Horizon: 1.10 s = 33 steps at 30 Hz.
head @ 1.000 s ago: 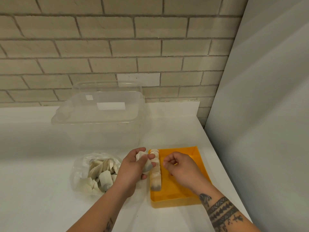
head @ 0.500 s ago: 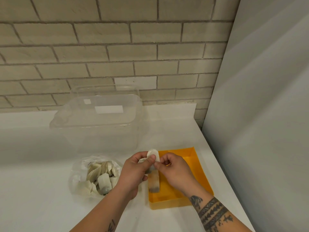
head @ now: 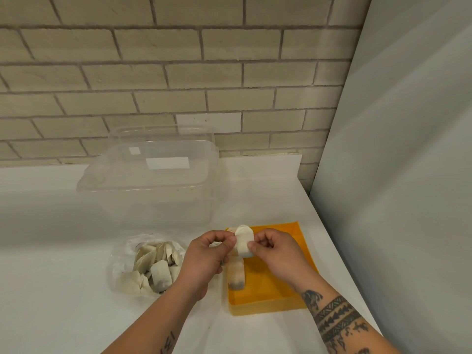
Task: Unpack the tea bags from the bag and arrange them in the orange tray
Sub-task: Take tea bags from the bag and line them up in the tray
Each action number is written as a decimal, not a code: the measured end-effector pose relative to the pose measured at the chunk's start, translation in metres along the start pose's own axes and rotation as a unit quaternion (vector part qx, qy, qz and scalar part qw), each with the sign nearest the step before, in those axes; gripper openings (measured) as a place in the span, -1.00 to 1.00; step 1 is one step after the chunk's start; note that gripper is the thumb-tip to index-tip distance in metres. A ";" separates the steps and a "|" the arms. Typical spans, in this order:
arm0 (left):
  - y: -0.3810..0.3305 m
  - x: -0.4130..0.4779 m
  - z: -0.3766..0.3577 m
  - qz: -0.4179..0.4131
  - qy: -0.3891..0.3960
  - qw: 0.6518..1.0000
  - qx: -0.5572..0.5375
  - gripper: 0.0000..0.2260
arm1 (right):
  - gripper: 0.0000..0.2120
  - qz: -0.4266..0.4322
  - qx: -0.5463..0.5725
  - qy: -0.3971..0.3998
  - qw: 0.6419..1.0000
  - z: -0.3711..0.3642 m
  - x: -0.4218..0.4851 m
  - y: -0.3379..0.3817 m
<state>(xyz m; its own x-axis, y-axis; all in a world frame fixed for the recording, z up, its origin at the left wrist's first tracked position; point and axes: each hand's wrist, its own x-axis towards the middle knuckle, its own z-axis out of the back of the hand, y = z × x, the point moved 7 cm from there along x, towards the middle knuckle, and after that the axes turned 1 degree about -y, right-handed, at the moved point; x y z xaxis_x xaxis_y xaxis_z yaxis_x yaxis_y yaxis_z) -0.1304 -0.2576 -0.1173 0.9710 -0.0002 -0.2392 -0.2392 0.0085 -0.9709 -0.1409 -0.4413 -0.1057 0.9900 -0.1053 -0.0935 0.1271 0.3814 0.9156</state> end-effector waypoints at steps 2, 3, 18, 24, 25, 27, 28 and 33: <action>0.001 0.002 0.007 -0.004 -0.021 1.000 0.012 -0.97 | -0.93 -0.011 -0.002 -0.004 1.000 0.005 0.000 -0.006; 0.003 0.003 0.011 -0.005 -0.034 0.999 0.023 -0.98 | -0.93 -0.018 -0.004 -0.006 1.000 0.006 0.000 -0.010; 0.044 0.008 0.012 0.085 -0.013 0.982 0.165 -0.89 | -0.79 -0.139 -0.238 0.132 0.952 -0.051 -0.007 -0.043; 0.043 0.007 0.012 0.091 -0.009 0.981 0.170 -0.88 | -0.68 -0.130 -0.319 0.145 0.928 -0.048 -0.010 -0.040; 0.043 0.007 0.012 0.094 -0.010 0.981 0.169 -0.88 | -0.62 -0.133 -0.333 0.151 0.921 -0.048 -0.010 -0.040; 0.042 0.007 0.012 0.097 -0.011 0.981 0.168 -0.88 | -0.53 -0.137 -0.358 0.163 0.909 -0.050 -0.011 -0.041; 0.042 0.007 0.012 0.098 -0.013 0.981 0.168 -0.88 | -0.53 -0.136 -0.363 0.166 0.907 -0.053 -0.011 -0.041; 0.040 0.005 0.011 0.101 -0.009 0.980 0.172 -0.88 | -0.57 -0.116 -0.358 0.158 0.913 -0.058 -0.009 -0.041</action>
<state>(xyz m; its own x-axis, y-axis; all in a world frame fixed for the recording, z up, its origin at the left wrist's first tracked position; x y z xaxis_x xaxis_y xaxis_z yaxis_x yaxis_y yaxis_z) -0.1353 -0.2459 -0.1575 0.9049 0.0541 -0.4223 -0.4139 0.3437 -0.8429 -0.1514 -0.4029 -0.1653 0.8849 -0.0324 -0.4647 0.2313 0.8965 0.3778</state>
